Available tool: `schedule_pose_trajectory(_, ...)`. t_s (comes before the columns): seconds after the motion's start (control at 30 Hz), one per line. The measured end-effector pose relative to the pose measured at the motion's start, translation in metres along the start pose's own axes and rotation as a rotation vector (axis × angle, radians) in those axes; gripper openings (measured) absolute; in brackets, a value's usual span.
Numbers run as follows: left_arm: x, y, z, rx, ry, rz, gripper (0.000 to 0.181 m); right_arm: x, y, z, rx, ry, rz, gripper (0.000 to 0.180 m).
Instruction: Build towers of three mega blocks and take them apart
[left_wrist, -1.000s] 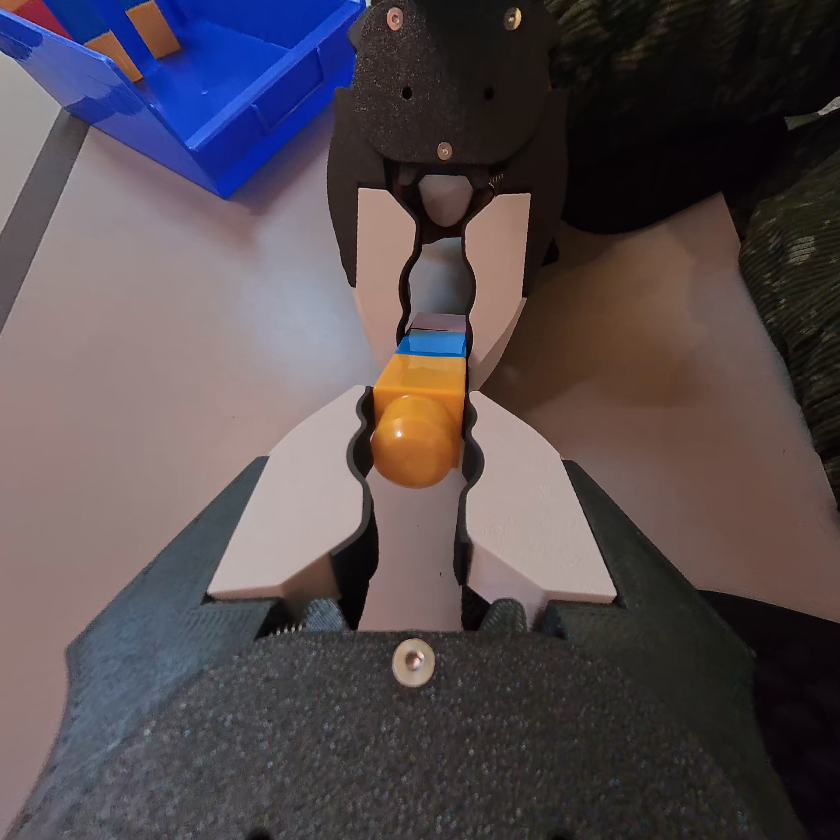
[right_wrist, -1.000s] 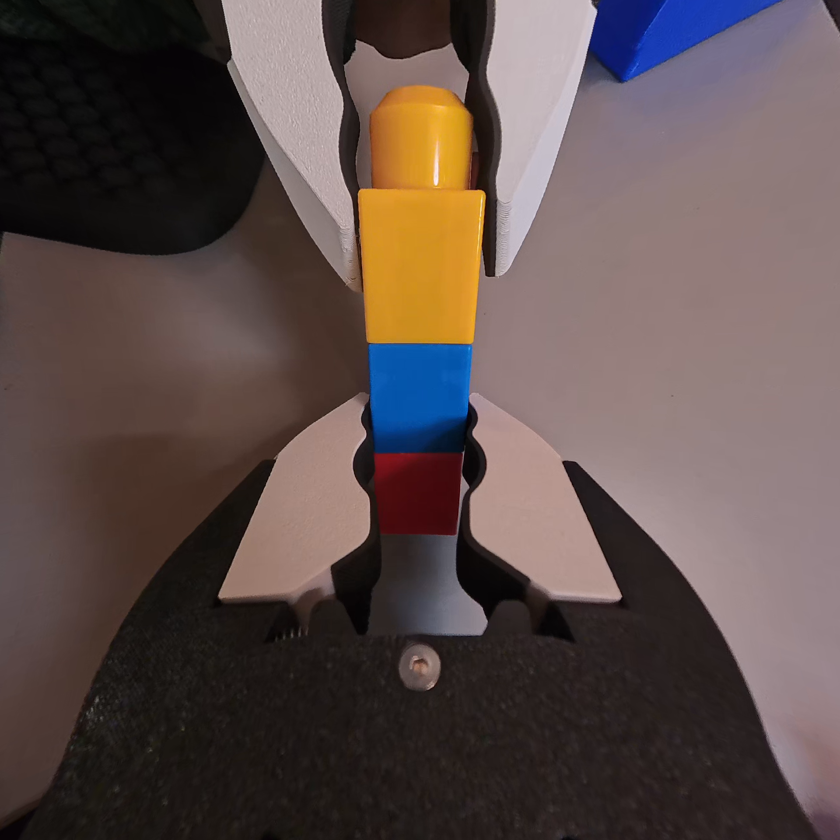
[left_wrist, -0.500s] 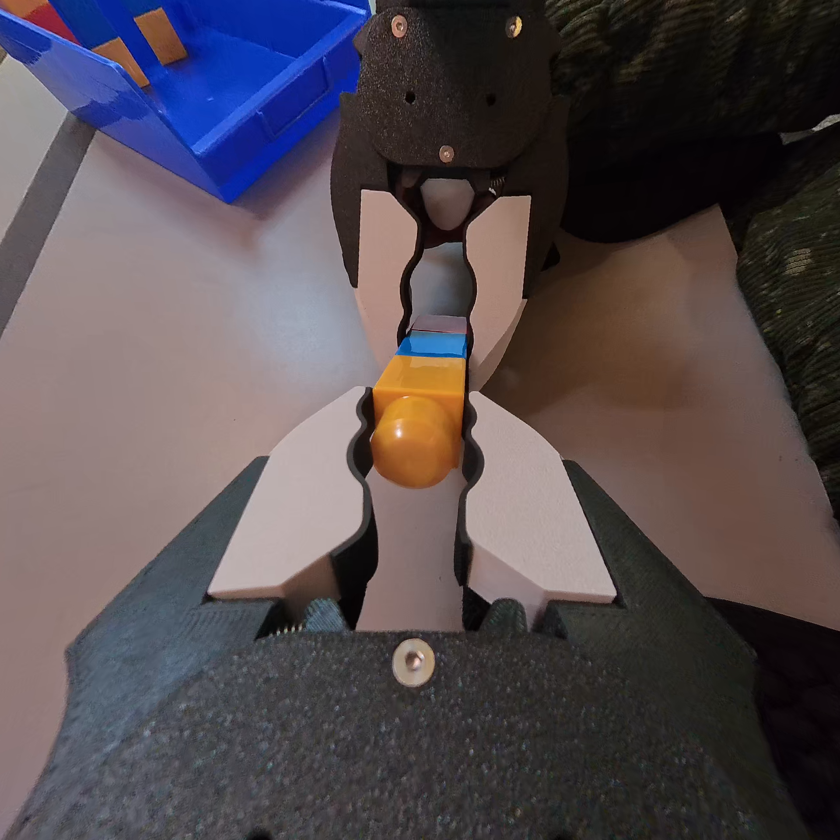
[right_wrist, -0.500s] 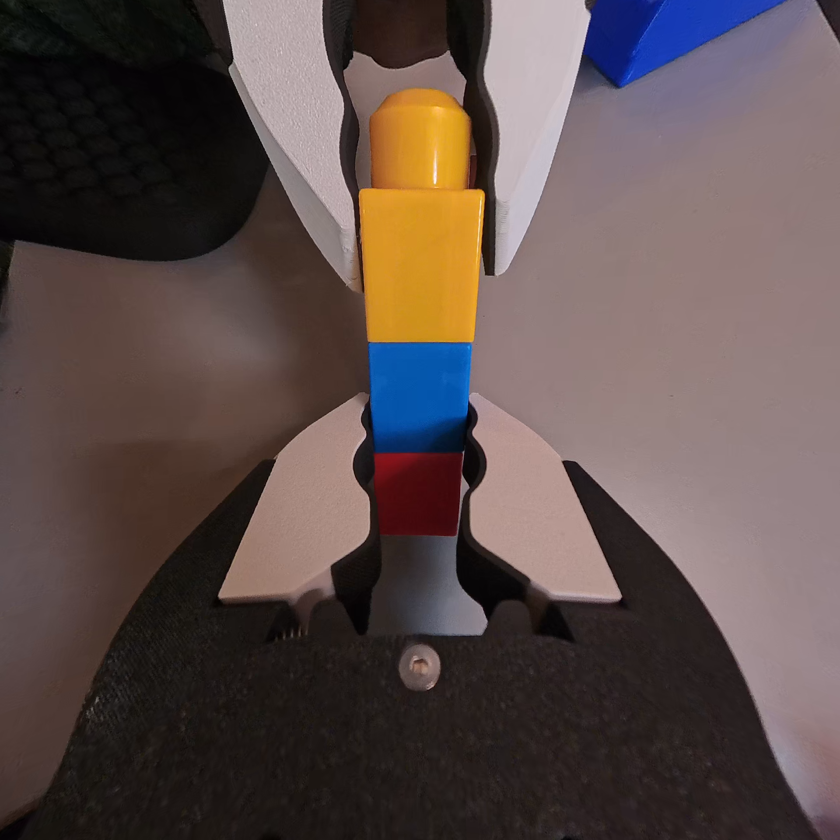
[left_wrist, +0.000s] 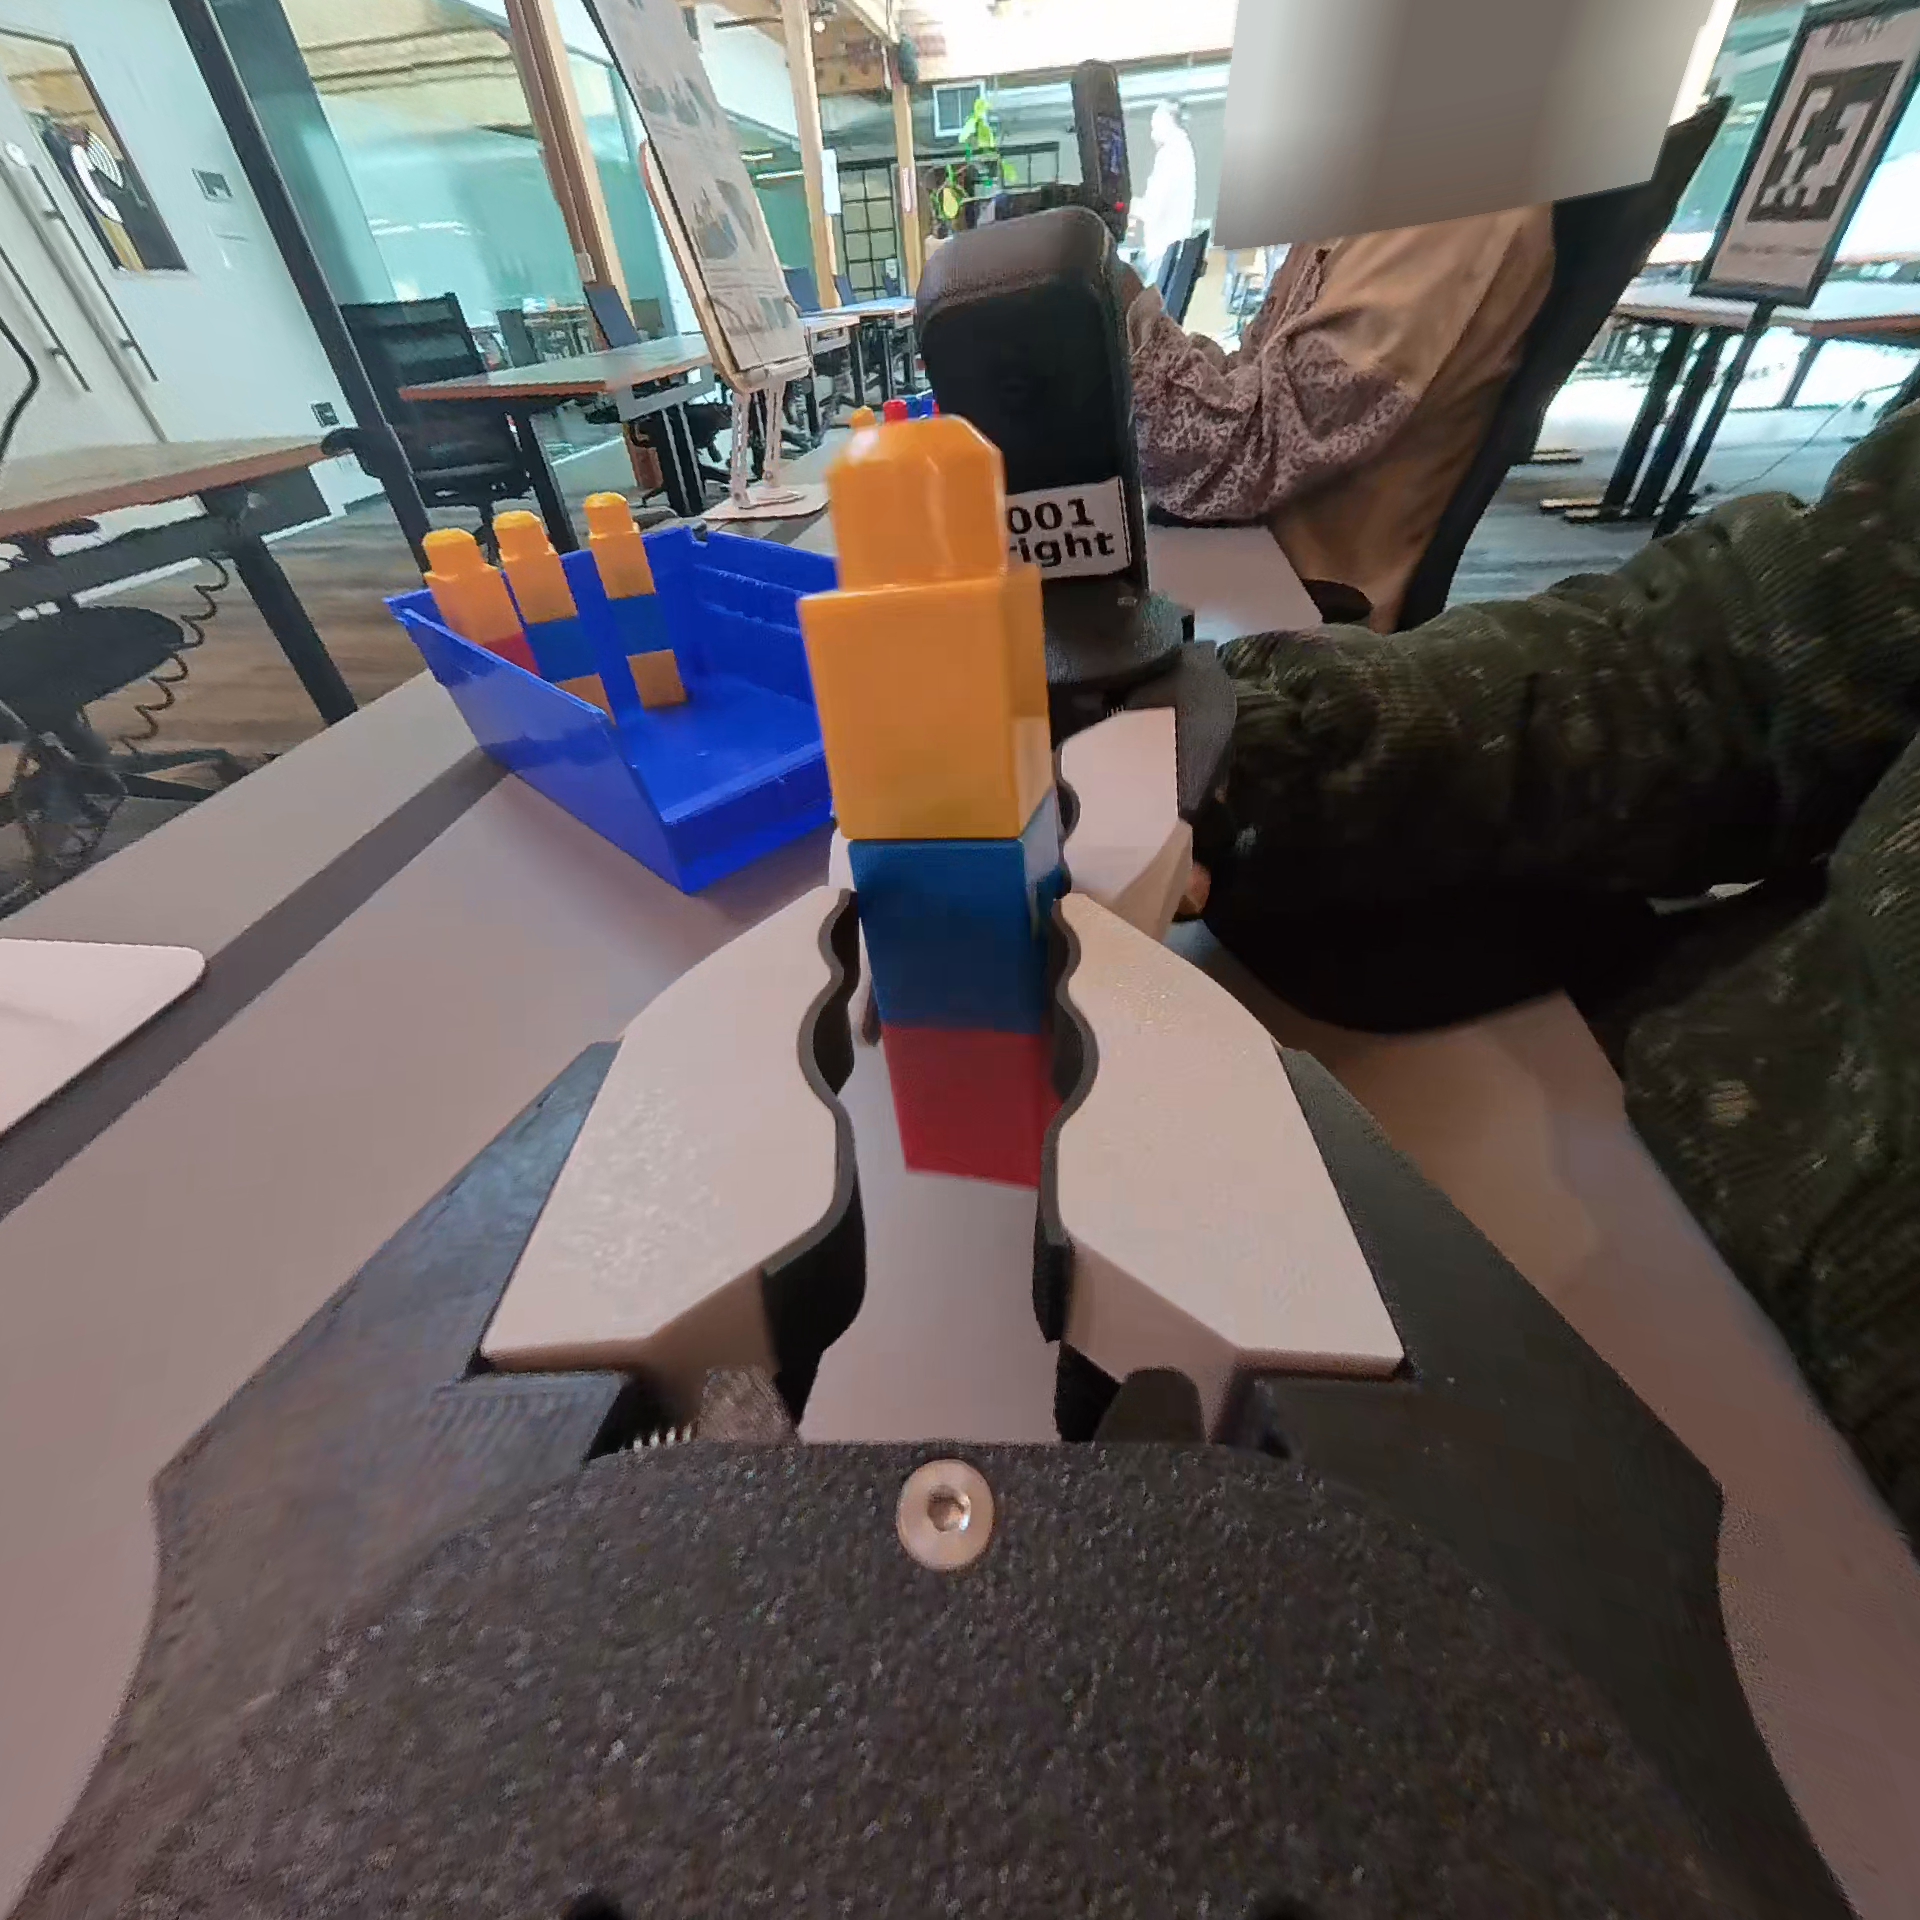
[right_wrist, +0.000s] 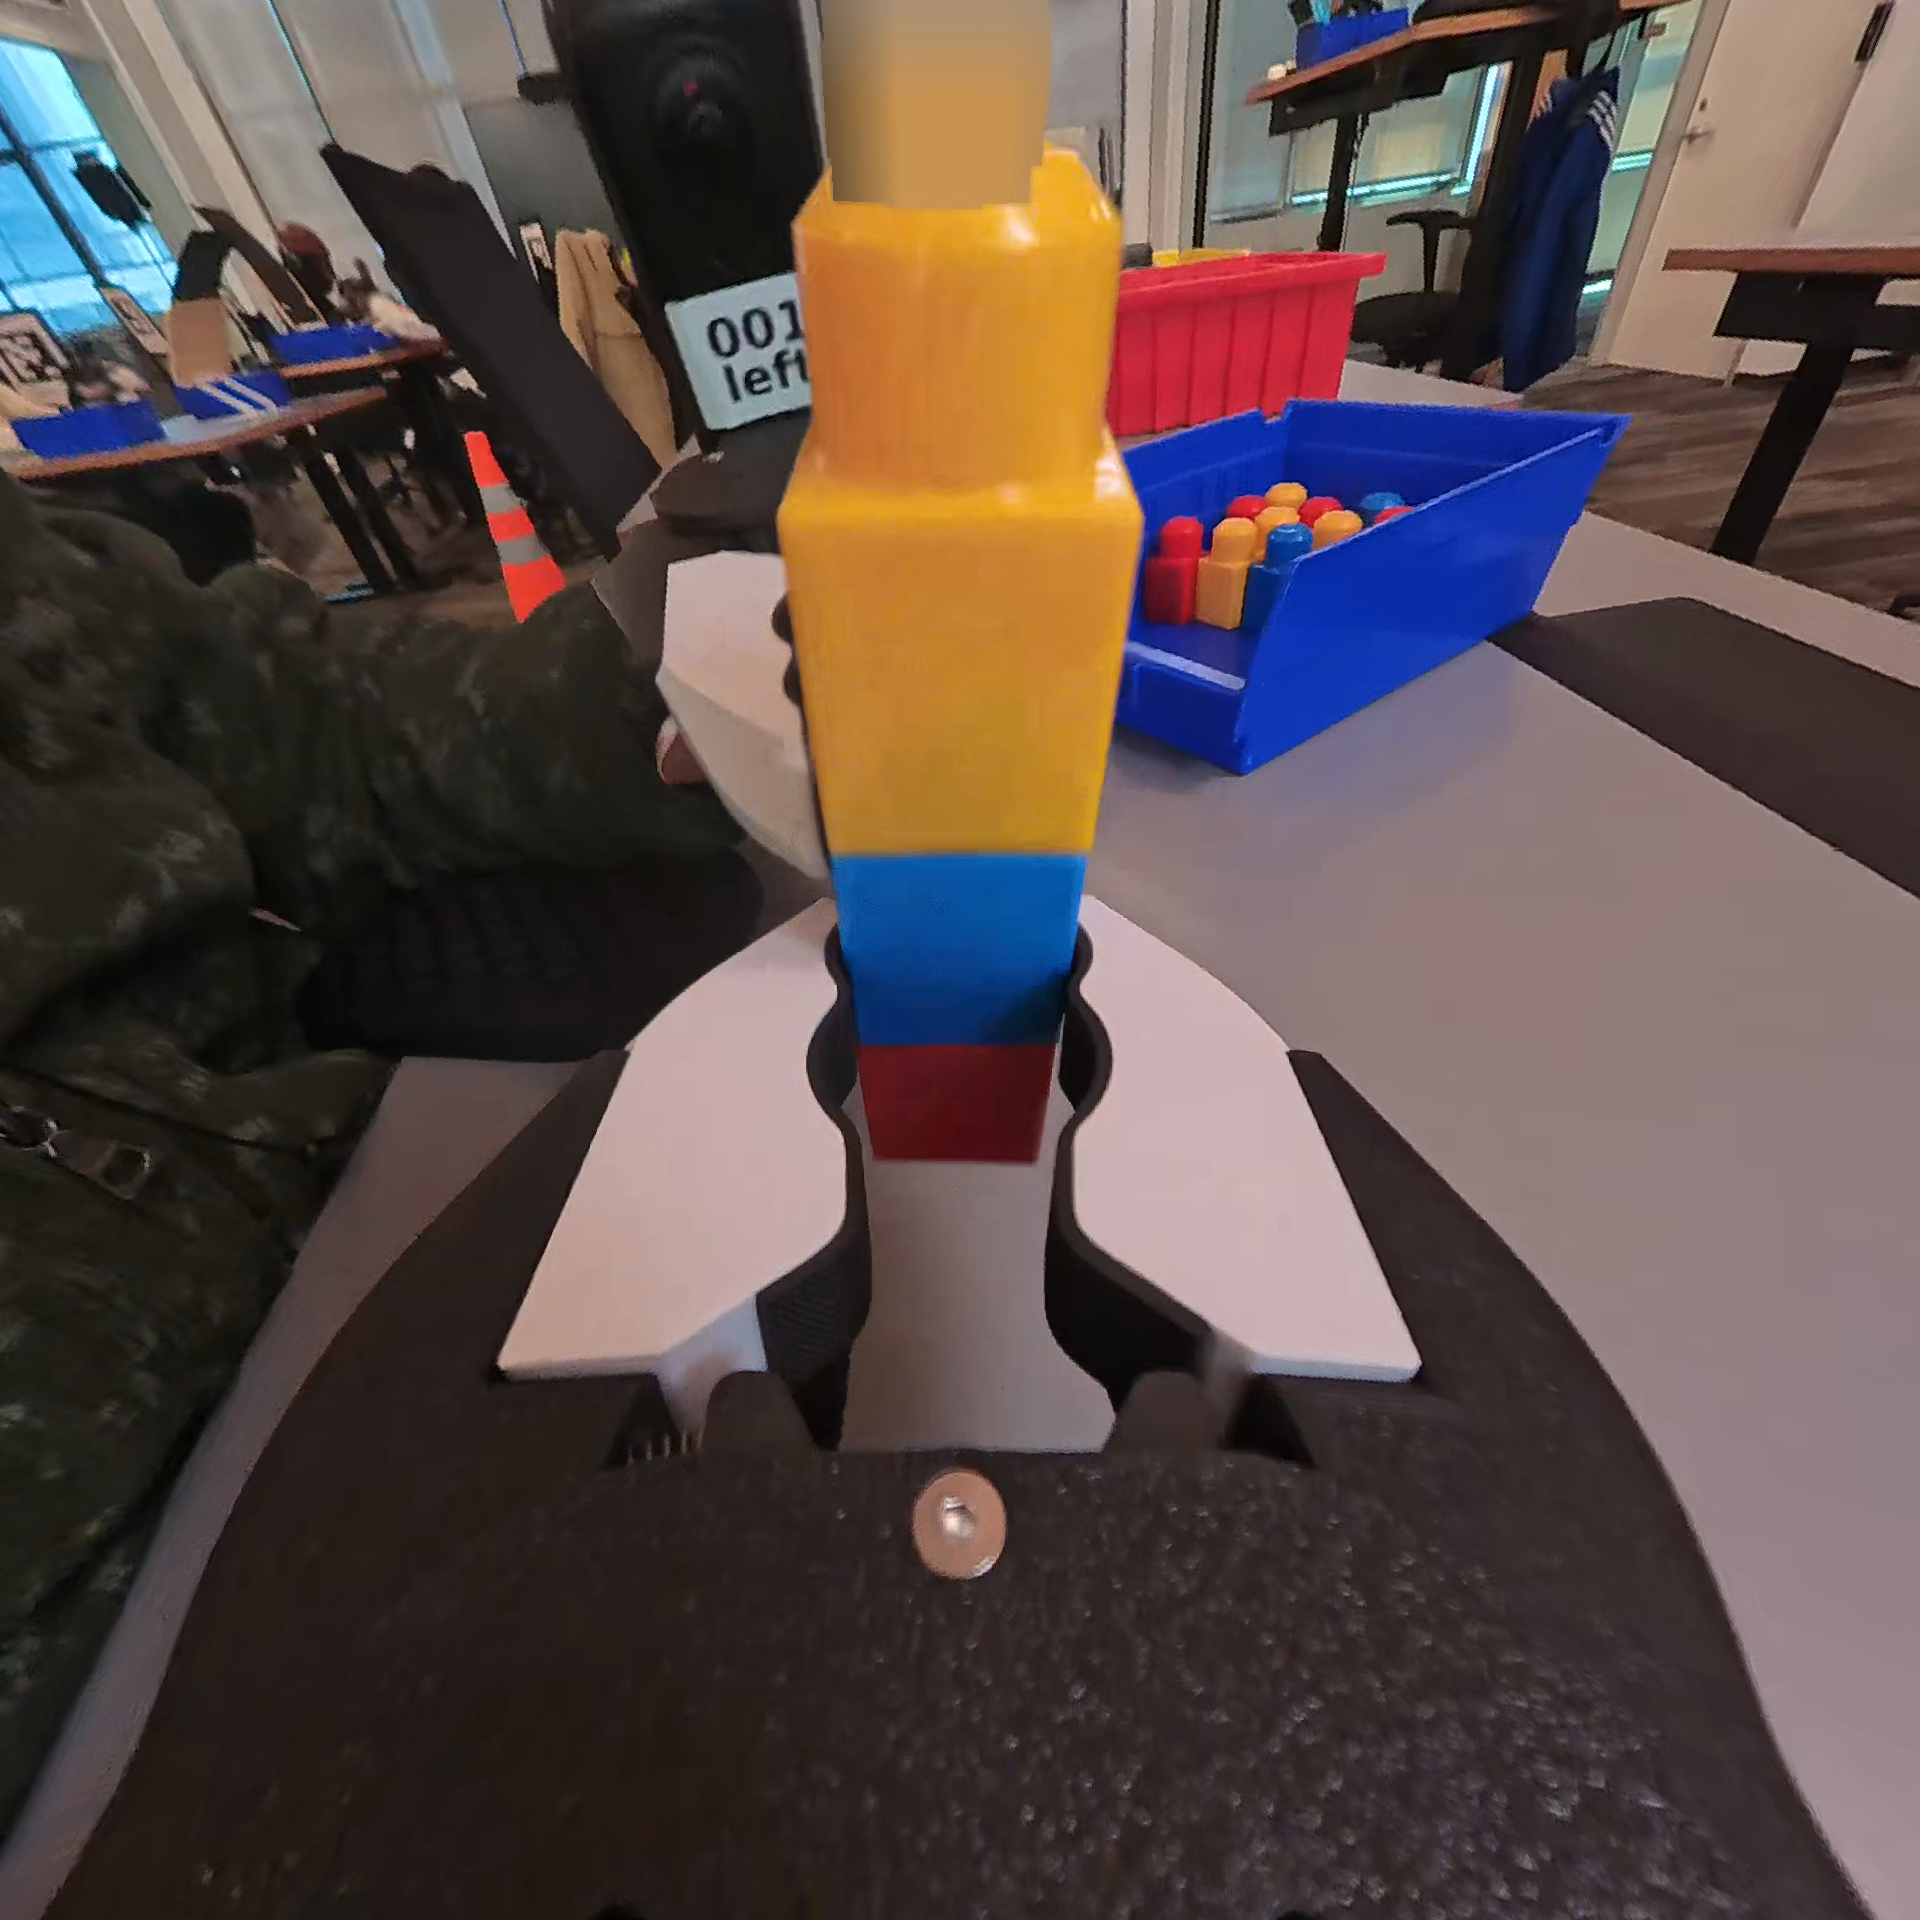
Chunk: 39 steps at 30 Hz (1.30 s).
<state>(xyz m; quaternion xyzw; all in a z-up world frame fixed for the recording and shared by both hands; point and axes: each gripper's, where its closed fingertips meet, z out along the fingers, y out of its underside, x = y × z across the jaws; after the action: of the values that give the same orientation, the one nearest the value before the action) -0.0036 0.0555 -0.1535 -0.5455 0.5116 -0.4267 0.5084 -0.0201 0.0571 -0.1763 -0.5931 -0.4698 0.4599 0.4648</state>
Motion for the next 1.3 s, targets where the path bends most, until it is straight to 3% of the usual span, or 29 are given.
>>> schedule_pose_trajectory(0.13, 0.003, 0.014, 0.007, -0.073, 0.029, -0.036, 0.048, -0.007, 0.013, 0.014, -0.061, 0.000, -0.045, 0.036)
schedule_pose_trajectory(0.37, 0.007, 0.021, 0.004, -0.161, 0.044, -0.011, 0.038, -0.007, 0.020, 0.016, -0.115, 0.013, -0.077, 0.036)
schedule_pose_trajectory(0.5, -0.012, 0.031, -0.009, -0.257, -0.047, 0.012, 0.038, 0.005, 0.023, 0.007, -0.192, 0.059, -0.042, 0.046)
schedule_pose_trajectory(0.6, -0.029, 0.054, -0.020, -0.388, -0.121, 0.056, 0.037, 0.015, 0.007, -0.005, -0.133, 0.107, -0.045, 0.054)
schedule_pose_trajectory(0.73, -0.023, 0.076, -0.011, -0.487, -0.096, 0.098, 0.037, 0.014, -0.008, -0.010, -0.080, 0.135, -0.079, 0.056)
schedule_pose_trajectory(0.8, -0.020, 0.081, -0.009, -0.517, -0.091, 0.129, 0.037, 0.014, -0.004, -0.007, -0.101, 0.143, -0.091, 0.047)
schedule_pose_trajectory(0.83, -0.019, 0.082, -0.008, -0.518, -0.086, 0.131, 0.038, 0.014, -0.002, -0.007, -0.105, 0.145, -0.098, 0.032)
schedule_pose_trajectory(0.97, -0.018, 0.077, -0.006, -0.465, -0.075, 0.112, 0.038, 0.013, -0.005, -0.008, -0.103, 0.148, -0.105, 0.029)
schedule_pose_trajectory(1.03, -0.028, 0.065, -0.007, -0.383, -0.128, 0.110, 0.047, 0.015, -0.013, -0.014, -0.094, 0.172, -0.116, 0.029)
schedule_pose_trajectory(1.1, -0.041, 0.051, -0.014, -0.295, -0.170, 0.044, 0.043, 0.026, -0.030, -0.031, -0.077, 0.231, -0.120, 0.029)
schedule_pose_trajectory(1.2, -0.071, 0.021, -0.036, -0.089, -0.301, -0.064, 0.001, 0.071, -0.067, -0.089, -0.064, 0.486, -0.146, 0.029)
schedule_pose_trajectory(1.3, -0.097, 0.006, -0.061, 0.039, -0.417, -0.143, 0.000, 0.126, -0.096, -0.172, -0.088, 0.773, -0.104, 0.029)
